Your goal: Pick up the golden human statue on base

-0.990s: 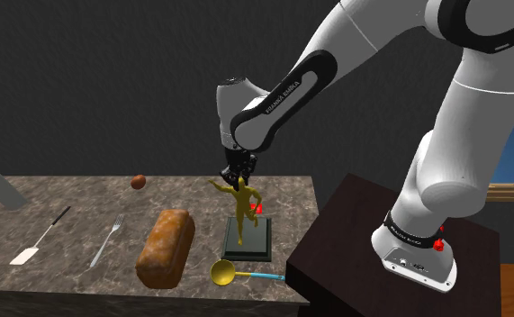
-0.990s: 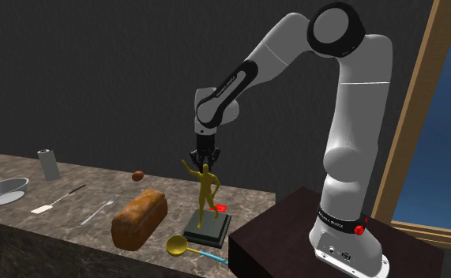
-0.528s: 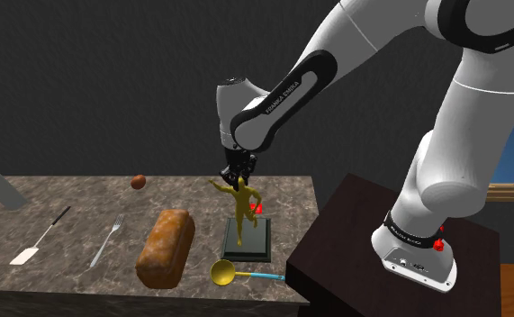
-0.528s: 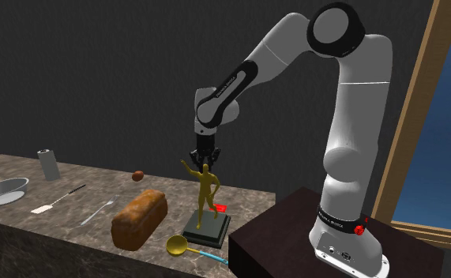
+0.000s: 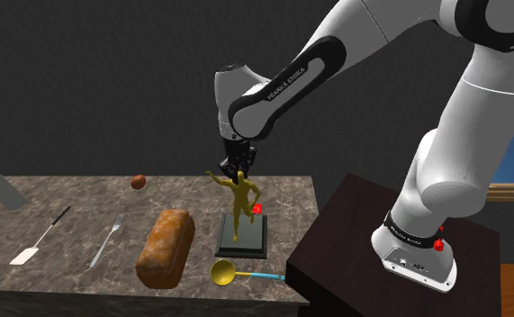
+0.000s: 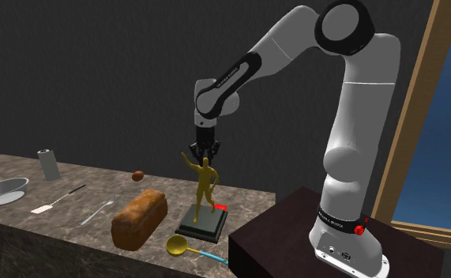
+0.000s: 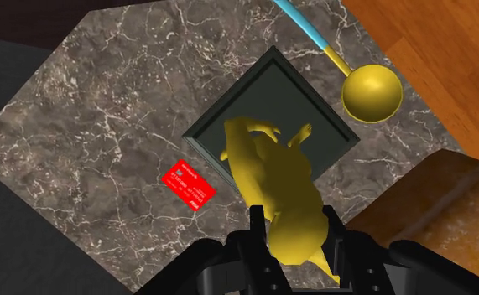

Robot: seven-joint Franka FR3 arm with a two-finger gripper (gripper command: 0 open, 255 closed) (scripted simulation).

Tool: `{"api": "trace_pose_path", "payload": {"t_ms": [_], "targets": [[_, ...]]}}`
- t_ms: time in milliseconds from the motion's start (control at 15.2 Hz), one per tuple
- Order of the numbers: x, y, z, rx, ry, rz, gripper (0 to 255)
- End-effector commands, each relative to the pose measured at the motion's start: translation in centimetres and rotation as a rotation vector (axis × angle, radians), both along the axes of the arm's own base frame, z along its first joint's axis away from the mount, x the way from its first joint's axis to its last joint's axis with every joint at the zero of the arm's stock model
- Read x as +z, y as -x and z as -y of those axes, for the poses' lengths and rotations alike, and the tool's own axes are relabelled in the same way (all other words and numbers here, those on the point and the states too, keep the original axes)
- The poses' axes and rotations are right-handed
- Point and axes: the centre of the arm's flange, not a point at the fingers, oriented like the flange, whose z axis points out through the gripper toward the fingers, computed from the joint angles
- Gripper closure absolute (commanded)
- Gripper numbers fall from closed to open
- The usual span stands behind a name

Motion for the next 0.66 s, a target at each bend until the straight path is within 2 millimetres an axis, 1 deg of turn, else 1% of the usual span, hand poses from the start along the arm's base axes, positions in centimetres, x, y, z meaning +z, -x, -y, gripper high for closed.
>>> {"api": "trace_pose_path", "payload": {"t_ms": [0, 462, 594], "targets": [[1.1, 0.0, 0.0, 0.000, 0.000, 0.001, 255], [4.8, 0.0, 0.0, 0.000, 0.000, 0.001, 255], [4.8, 0.0, 0.0, 0.000, 0.000, 0.001, 255]]}}
